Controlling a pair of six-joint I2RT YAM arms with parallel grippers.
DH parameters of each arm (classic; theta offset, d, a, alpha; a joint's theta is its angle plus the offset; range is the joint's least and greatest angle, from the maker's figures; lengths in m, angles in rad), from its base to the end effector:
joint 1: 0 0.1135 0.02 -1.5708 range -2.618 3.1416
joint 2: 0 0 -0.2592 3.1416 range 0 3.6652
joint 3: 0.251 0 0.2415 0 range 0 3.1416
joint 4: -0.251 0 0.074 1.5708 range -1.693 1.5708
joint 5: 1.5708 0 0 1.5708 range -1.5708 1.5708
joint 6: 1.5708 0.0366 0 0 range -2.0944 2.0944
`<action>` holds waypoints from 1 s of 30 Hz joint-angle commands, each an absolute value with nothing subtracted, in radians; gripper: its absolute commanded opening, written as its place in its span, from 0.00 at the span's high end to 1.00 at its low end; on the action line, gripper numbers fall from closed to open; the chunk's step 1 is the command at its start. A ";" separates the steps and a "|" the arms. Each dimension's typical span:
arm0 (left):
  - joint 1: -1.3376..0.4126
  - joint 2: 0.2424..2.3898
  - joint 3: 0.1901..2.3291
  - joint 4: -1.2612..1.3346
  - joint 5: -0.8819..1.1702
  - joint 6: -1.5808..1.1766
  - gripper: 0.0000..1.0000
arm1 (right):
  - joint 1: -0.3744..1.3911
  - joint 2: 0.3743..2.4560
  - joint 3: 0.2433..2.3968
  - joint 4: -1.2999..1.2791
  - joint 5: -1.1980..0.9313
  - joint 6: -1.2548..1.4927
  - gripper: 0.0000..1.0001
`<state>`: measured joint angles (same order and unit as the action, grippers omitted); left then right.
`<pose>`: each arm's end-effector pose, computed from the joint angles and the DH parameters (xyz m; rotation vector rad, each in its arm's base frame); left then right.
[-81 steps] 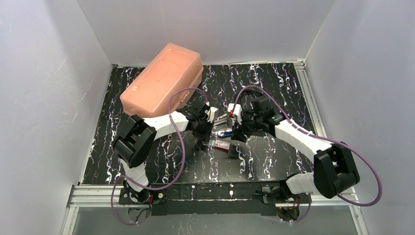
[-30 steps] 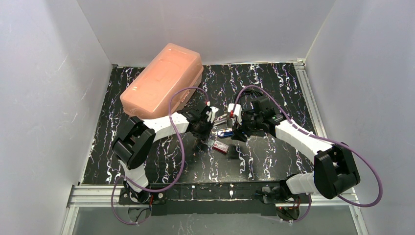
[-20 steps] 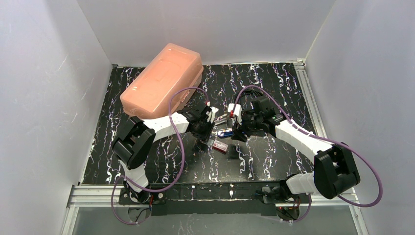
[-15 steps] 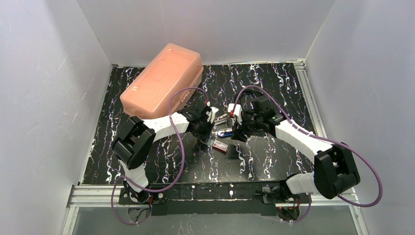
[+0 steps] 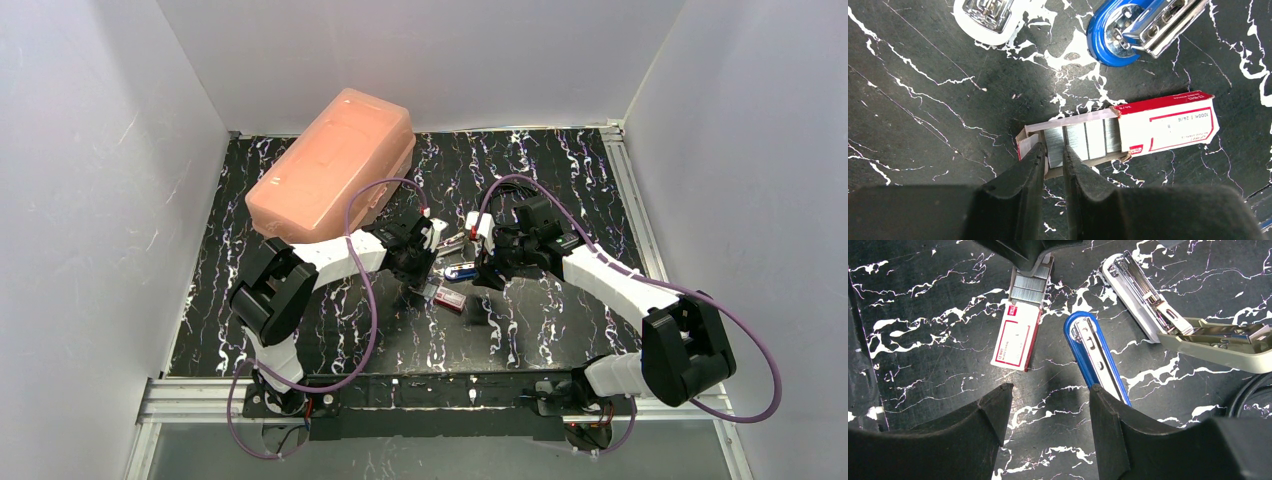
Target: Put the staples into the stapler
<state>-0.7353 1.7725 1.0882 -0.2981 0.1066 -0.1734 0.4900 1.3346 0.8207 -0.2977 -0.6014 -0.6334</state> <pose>0.2587 -0.2393 0.1742 0.7667 2.5041 -0.4737 0.2234 0.1426 0.2272 -1.4487 1.7741 0.6381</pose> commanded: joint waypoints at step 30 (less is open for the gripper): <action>-0.732 1.731 1.068 -0.306 0.068 -0.124 0.80 | 0.484 1.338 0.824 -0.311 -0.612 -0.654 0.34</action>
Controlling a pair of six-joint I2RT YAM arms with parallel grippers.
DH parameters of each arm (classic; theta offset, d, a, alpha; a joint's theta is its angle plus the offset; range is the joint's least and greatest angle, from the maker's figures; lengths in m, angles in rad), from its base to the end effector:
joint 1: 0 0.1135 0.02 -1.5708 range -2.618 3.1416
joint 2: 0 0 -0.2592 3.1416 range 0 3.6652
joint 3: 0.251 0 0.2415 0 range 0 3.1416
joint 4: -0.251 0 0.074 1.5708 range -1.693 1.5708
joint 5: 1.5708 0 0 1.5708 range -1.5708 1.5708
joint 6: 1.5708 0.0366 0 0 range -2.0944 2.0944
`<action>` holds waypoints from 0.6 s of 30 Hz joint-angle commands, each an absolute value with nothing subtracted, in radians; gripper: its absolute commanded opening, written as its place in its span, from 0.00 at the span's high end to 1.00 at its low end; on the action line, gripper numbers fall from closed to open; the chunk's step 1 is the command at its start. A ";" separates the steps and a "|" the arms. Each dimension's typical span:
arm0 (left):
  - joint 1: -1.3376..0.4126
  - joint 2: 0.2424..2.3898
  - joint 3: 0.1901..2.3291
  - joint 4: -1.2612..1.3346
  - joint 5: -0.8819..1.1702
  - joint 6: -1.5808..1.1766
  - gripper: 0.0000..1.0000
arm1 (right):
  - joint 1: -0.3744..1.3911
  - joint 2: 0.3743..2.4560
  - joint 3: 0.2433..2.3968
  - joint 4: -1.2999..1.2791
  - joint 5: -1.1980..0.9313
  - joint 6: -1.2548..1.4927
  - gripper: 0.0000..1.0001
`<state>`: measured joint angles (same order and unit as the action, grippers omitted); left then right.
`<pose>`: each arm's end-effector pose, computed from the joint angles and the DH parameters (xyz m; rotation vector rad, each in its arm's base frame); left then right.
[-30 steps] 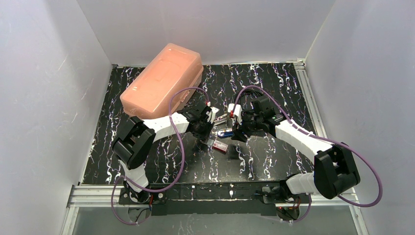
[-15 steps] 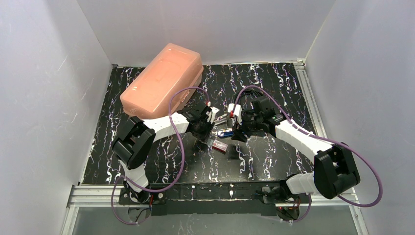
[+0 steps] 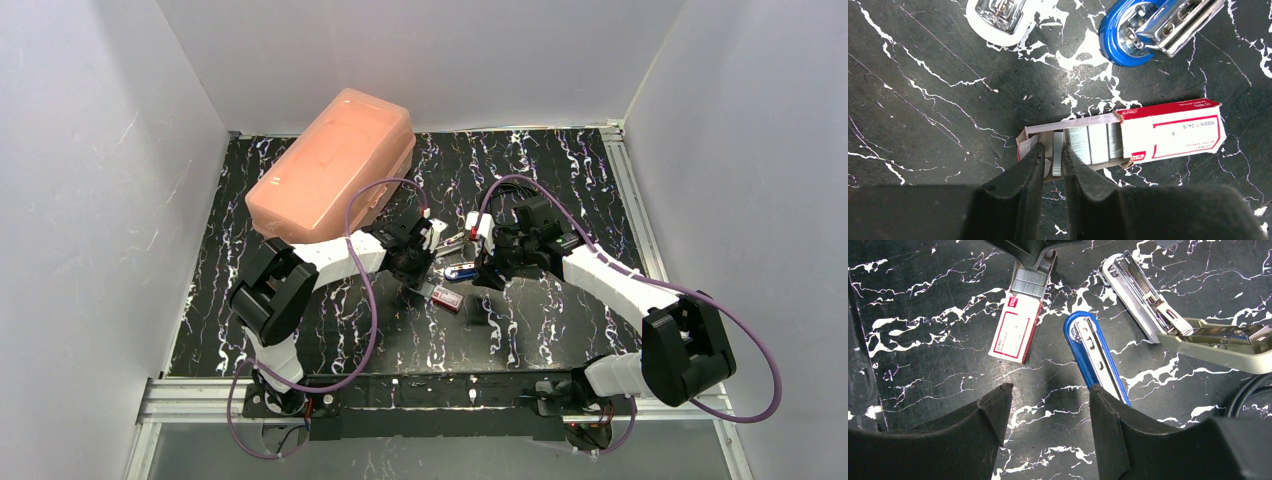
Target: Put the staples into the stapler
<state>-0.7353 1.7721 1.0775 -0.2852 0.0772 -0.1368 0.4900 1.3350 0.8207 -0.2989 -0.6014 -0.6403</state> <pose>0.2588 -0.2379 0.1721 0.7973 2.4804 -0.4262 0.2234 0.1426 0.2270 -1.4547 1.7699 0.6351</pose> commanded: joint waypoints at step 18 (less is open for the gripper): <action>-0.702 1.667 1.077 -0.301 0.151 -0.130 1.00 | 0.482 1.333 0.829 -0.310 -0.612 -0.647 0.34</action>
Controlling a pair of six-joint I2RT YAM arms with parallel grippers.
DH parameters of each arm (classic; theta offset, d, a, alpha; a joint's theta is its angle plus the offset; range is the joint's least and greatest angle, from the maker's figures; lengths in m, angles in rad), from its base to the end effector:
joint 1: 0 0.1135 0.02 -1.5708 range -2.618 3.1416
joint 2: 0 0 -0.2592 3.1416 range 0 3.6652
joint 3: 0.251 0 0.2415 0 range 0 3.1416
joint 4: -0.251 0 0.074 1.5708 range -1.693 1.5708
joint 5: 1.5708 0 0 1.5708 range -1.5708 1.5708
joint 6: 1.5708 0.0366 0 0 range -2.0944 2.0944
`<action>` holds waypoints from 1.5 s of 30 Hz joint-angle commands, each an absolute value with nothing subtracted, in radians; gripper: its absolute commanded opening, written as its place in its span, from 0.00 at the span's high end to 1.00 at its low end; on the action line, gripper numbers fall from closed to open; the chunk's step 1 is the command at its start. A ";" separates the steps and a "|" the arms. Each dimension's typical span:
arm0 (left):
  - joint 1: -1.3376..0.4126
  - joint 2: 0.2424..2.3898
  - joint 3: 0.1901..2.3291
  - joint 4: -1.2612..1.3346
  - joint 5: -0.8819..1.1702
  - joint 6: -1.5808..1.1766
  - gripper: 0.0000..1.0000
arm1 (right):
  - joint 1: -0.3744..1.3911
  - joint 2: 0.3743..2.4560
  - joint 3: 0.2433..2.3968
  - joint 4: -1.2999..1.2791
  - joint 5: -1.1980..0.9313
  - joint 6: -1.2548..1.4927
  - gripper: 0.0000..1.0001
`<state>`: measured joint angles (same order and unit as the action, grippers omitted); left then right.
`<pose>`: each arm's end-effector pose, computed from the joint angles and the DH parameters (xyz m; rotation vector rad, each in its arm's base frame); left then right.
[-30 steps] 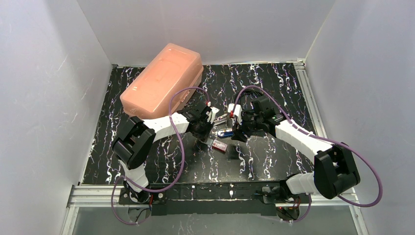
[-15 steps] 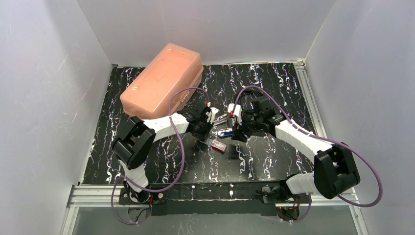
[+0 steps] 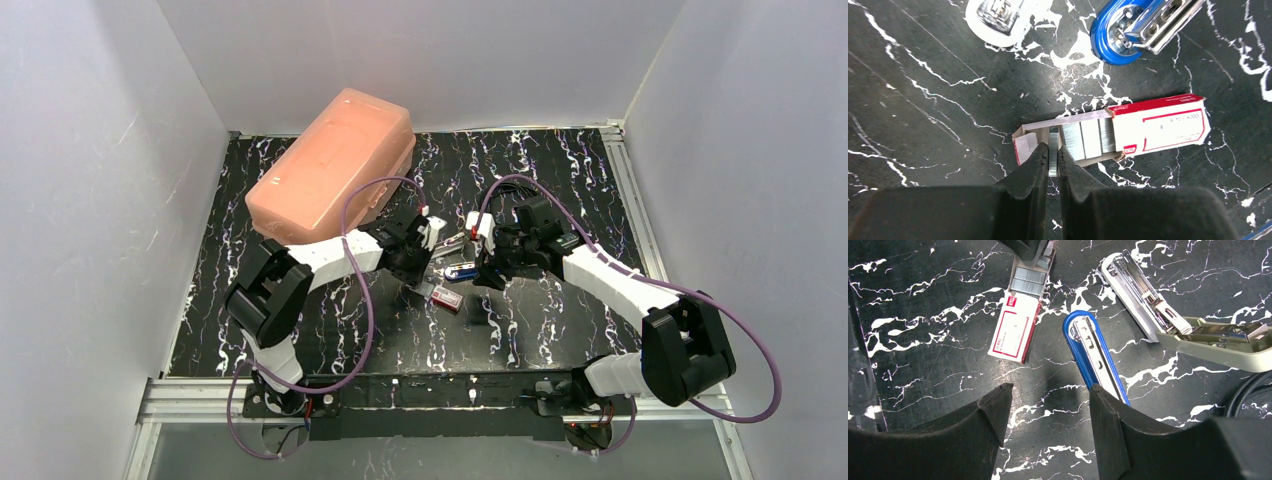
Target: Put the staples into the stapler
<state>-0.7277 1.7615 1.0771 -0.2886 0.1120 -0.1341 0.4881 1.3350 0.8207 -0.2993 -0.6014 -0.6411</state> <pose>0.2589 -0.2361 0.1754 0.8049 2.4779 -0.4679 0.2236 0.1422 0.2270 -1.4535 1.7708 0.6339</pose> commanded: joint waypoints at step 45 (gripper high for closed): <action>-0.621 1.593 0.961 -0.322 0.091 -0.020 0.62 | 0.480 1.346 0.827 -0.309 -0.597 -0.657 0.34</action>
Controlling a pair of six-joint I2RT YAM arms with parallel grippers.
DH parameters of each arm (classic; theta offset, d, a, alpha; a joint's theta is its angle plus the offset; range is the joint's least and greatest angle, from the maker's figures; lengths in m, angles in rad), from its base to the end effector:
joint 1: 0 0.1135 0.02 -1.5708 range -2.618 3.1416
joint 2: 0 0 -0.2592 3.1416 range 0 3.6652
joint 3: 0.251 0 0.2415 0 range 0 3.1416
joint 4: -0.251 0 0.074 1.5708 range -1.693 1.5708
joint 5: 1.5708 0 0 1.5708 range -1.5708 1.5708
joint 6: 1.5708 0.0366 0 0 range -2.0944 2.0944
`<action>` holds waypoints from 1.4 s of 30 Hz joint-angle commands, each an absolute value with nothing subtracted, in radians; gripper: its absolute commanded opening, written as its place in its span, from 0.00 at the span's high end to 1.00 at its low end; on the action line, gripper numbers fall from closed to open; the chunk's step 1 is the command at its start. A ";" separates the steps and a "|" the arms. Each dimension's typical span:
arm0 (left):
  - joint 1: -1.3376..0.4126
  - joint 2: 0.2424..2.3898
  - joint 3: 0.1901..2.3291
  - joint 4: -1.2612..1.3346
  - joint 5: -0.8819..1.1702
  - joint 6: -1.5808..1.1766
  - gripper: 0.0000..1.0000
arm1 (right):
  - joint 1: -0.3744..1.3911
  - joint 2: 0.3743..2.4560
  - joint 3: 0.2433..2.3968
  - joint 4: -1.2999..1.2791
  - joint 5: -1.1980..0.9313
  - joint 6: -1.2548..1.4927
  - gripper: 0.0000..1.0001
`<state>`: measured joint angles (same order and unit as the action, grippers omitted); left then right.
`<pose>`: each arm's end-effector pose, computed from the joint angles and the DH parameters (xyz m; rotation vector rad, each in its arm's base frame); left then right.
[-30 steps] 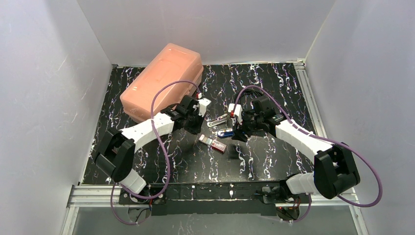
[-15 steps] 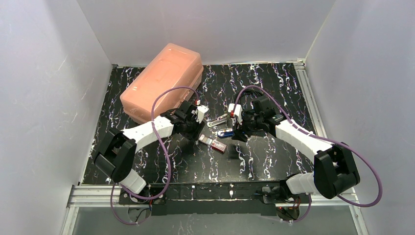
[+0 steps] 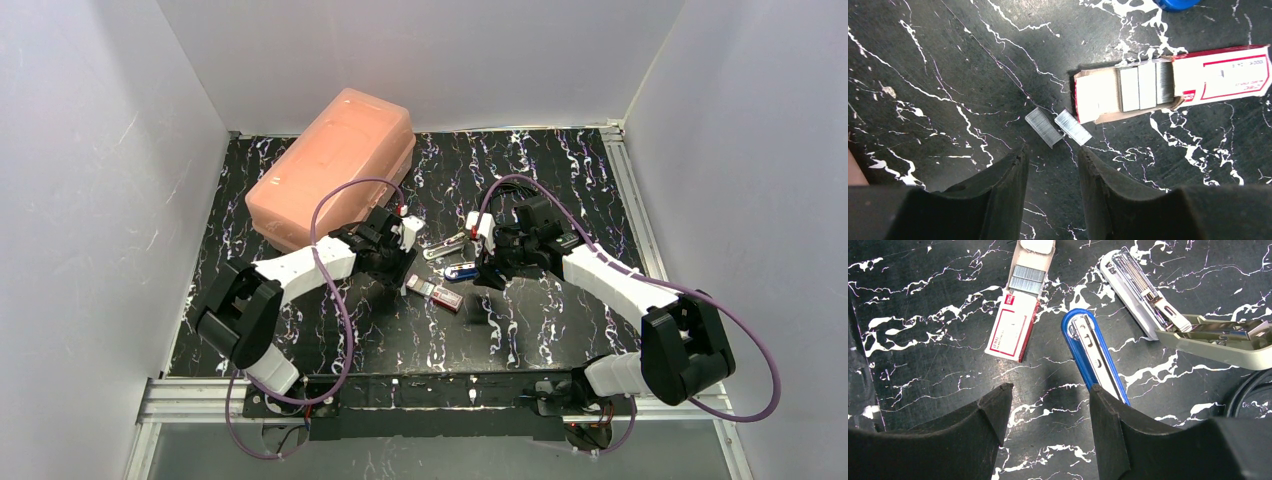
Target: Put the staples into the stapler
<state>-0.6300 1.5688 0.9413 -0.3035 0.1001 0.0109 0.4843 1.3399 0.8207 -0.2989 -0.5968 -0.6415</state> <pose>0.2483 -0.1856 0.1953 0.8388 2.3937 -0.3769 0.2248 0.1415 0.2257 -1.4503 1.7794 0.6281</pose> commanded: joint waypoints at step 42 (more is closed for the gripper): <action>-0.621 1.709 0.979 -0.323 0.023 -0.088 0.66 | 0.477 1.348 0.829 -0.318 -0.592 -0.676 0.34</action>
<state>-0.6231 1.6791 0.9710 -0.2951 0.0616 -0.0776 0.4835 1.3418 0.8207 -0.3153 -0.5861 -0.6598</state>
